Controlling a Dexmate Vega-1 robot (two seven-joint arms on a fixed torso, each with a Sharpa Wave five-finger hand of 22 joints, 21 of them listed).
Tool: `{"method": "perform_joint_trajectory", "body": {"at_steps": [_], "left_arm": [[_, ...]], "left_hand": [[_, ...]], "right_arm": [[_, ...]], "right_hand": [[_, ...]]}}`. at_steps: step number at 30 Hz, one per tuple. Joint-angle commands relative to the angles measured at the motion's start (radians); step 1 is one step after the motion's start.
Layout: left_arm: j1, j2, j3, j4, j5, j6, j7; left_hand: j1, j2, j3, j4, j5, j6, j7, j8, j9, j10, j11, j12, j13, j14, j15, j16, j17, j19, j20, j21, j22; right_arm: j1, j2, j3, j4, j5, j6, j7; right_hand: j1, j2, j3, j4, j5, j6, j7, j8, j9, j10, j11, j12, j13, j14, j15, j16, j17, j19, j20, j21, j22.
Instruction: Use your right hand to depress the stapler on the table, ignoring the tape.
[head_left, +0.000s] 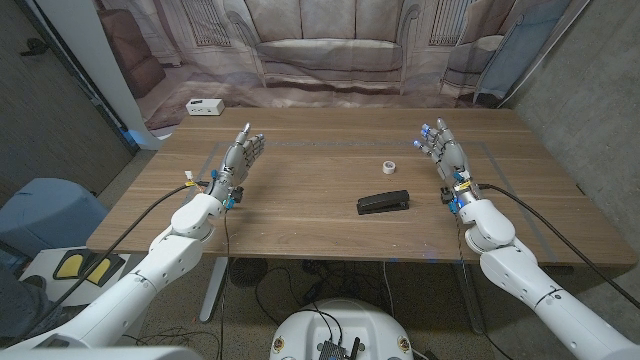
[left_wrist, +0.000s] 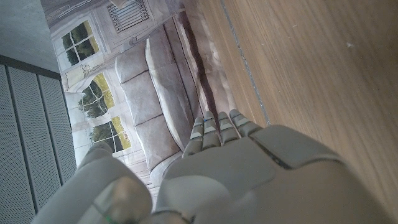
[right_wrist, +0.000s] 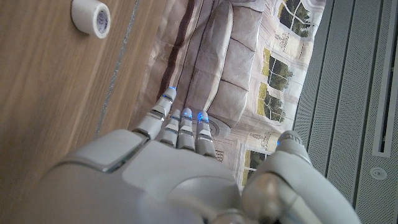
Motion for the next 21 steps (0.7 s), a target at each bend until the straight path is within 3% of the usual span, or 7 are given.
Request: {"method": "perform_joint_trajectory", "body": {"at_steps": [1, 21], "left_arm": [[-0.002, -0.002, 0.010, -0.008, 0.014, -0.007, -0.002], [-0.013, -0.012, 0.012, 0.009, 0.006, -0.022, -0.020]], "left_hand": [[0.011, -0.001, 0.007, -0.004, -0.003, 0.004, 0.001, 0.006, 0.003, 0.009, 0.004, 0.004, -0.001, 0.004, 0.001, 0.006, 0.005, 0.004, 0.006, 0.006, 0.004], [0.022, 0.008, 0.012, -0.010, -0.009, 0.009, 0.002, 0.006, 0.003, 0.015, 0.002, 0.006, -0.003, 0.010, 0.001, 0.006, 0.004, 0.005, 0.007, 0.006, 0.004]], "right_arm": [[-0.067, -0.029, 0.036, -0.060, -0.015, 0.015, -0.022], [-0.168, -0.029, 0.083, -0.132, -0.045, 0.038, -0.075]], "right_hand": [[0.002, 0.010, -0.002, -0.005, 0.002, -0.003, -0.004, -0.002, 0.001, 0.013, -0.001, 0.001, 0.001, 0.006, -0.003, 0.003, 0.003, 0.005, 0.002, 0.004, 0.003], [0.005, 0.016, -0.001, -0.008, 0.001, 0.014, -0.007, 0.002, 0.001, 0.031, -0.003, 0.004, 0.001, 0.032, -0.007, 0.011, 0.003, 0.022, 0.007, 0.007, 0.003]]}}
